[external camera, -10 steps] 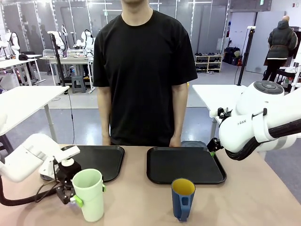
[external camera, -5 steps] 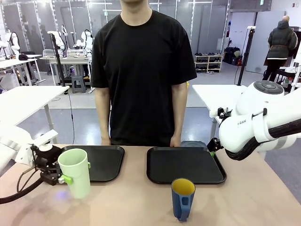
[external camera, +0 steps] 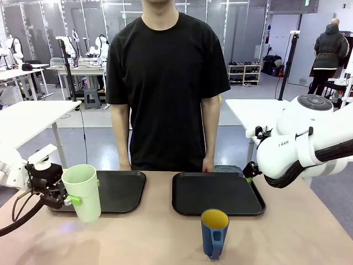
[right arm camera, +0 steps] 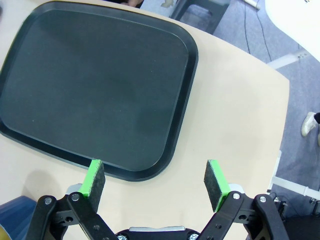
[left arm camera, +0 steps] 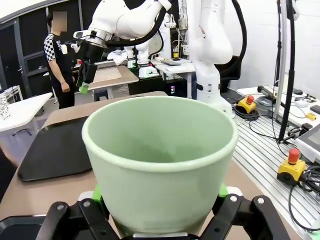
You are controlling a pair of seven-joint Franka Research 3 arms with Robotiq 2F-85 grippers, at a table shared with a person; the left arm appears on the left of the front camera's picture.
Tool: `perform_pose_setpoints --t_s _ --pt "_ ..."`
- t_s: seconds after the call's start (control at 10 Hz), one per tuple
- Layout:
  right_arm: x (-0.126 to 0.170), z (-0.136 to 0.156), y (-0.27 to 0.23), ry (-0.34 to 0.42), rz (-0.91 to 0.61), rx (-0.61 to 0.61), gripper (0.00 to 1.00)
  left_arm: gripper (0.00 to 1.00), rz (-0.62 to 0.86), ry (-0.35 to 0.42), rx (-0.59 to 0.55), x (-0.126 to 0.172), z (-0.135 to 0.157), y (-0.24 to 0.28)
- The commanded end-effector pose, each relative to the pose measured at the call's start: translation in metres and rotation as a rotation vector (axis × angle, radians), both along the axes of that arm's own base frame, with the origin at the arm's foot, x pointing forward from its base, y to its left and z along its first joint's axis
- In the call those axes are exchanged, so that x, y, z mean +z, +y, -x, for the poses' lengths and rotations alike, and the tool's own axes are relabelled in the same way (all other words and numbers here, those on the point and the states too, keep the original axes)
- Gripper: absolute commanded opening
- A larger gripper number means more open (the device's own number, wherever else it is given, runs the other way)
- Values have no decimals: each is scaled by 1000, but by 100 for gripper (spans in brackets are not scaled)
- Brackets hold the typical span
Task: Sort and store the cups by type.
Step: Pick up the Reusable plastic cup, then place the picked Reusable plastic cup into the Flat Tray indicated by the person.
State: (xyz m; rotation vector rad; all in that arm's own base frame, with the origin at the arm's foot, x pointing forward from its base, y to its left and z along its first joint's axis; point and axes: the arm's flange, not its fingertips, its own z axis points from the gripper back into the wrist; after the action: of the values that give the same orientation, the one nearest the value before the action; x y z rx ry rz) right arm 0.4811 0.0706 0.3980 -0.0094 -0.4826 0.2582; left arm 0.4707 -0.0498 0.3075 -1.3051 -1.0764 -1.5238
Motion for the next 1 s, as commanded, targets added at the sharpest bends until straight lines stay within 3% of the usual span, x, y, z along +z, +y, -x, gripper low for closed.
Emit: perform_pose_setpoints --t_s 0.0,0.9 --pt "-1 1 0 -1 3 3 100 41 5 2 -37 -3 1 -6" --pt "-1 1 0 -1 3 3 100 41 5 2 -37 -3 1 -6"
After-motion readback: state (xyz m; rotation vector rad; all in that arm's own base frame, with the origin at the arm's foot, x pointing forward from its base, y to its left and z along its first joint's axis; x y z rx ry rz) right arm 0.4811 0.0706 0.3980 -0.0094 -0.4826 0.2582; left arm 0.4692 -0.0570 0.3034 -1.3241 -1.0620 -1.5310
